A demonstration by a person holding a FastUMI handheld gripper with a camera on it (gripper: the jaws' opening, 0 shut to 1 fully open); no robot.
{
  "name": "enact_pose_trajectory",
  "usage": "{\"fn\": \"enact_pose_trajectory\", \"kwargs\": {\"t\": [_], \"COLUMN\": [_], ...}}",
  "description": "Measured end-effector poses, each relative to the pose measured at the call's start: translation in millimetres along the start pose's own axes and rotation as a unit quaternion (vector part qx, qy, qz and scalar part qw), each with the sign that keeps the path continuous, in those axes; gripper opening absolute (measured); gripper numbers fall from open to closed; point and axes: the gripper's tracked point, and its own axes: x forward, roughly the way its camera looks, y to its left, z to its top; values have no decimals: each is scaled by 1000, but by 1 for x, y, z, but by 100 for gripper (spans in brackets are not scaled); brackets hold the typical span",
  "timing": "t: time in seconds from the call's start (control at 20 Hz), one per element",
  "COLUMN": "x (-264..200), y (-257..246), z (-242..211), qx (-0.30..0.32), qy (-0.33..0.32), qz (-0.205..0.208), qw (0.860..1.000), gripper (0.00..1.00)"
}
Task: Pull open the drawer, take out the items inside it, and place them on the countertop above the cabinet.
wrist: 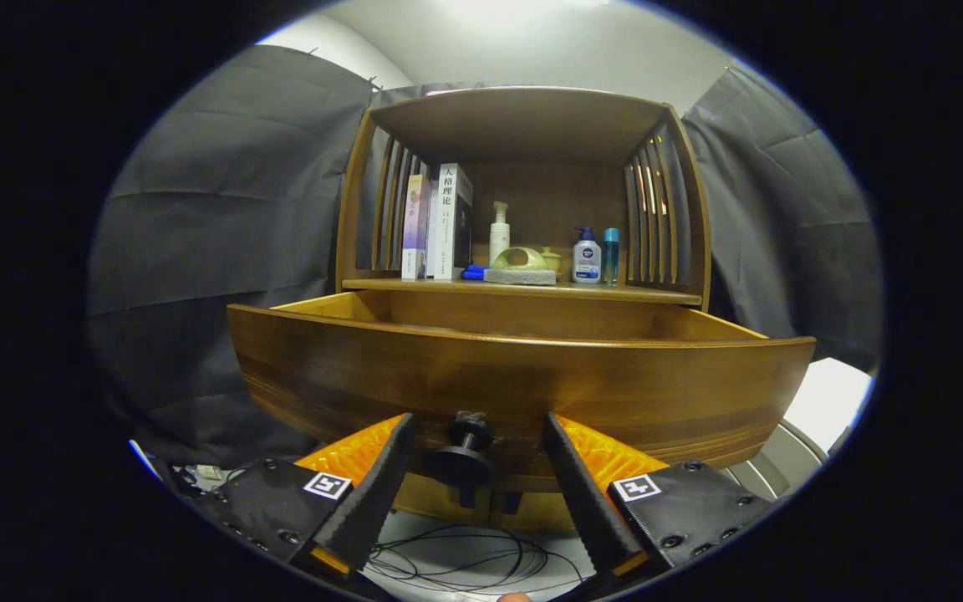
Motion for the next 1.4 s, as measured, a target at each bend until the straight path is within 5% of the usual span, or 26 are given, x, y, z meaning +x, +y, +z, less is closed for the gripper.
{"fn": "enact_pose_trajectory", "kwargs": {"t": [0.7,1.4], "x": [33,124], "y": [-13,-28], "z": [6,25], "qx": [19,36], "qy": [3,14], "qz": [-28,-28], "qw": [999,999], "gripper": [96,97]}}
